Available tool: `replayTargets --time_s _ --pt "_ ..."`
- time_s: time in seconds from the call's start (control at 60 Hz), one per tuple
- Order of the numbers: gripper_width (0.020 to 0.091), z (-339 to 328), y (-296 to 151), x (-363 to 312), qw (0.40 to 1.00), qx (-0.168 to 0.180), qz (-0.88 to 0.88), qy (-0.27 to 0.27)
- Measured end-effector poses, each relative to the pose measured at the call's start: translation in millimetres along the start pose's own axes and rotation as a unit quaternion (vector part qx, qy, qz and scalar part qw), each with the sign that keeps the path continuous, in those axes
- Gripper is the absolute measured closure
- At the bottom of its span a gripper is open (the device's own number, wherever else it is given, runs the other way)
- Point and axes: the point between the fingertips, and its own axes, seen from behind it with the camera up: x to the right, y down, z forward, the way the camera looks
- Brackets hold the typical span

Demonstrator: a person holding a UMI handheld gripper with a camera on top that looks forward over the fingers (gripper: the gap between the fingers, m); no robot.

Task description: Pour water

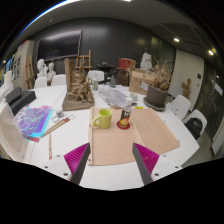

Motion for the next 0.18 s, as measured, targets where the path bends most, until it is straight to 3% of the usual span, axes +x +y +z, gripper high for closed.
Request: replayTargets --time_s 0.183 --pt "0.0243 -6.9 -6.8 0.2 1.000 0.004 -0.010 0.010"
